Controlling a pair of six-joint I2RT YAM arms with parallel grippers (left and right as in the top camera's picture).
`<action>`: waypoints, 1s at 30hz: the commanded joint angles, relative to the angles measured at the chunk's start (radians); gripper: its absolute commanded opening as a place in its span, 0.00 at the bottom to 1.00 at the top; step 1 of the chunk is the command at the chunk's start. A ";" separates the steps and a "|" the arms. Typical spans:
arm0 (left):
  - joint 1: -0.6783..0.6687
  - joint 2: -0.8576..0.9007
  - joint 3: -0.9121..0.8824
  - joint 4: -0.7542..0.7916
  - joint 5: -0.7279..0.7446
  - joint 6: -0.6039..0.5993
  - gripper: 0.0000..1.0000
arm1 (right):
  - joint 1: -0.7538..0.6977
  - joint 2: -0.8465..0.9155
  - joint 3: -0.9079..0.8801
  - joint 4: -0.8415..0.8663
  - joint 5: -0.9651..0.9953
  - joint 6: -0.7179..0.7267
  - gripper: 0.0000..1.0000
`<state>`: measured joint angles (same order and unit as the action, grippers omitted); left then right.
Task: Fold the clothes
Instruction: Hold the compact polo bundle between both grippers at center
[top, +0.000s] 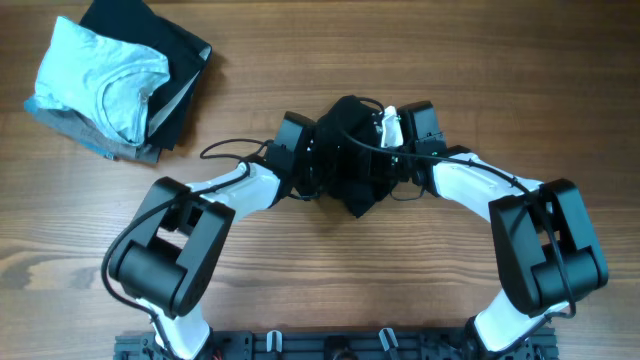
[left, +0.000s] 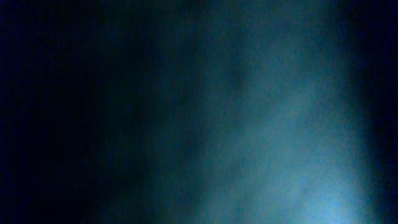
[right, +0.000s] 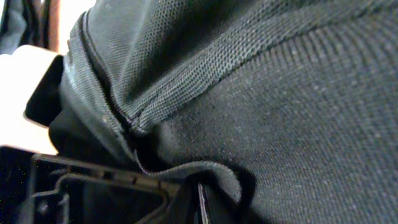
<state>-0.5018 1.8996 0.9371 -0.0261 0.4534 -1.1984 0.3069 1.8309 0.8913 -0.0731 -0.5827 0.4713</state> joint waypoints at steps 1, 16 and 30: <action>0.062 0.096 -0.055 -0.119 -0.122 0.075 0.04 | -0.024 -0.016 0.000 -0.059 -0.079 0.006 0.04; 0.431 0.051 -0.024 -0.300 0.035 0.633 0.13 | -0.058 -0.385 0.000 -0.209 -0.157 -0.077 0.05; 0.456 0.024 -0.015 -0.260 0.182 0.469 1.00 | -0.058 -0.381 0.000 -0.231 -0.080 -0.078 0.06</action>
<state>-0.0528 1.8668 0.9684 -0.2955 0.7498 -0.6247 0.2478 1.4490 0.8898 -0.3035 -0.7258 0.4141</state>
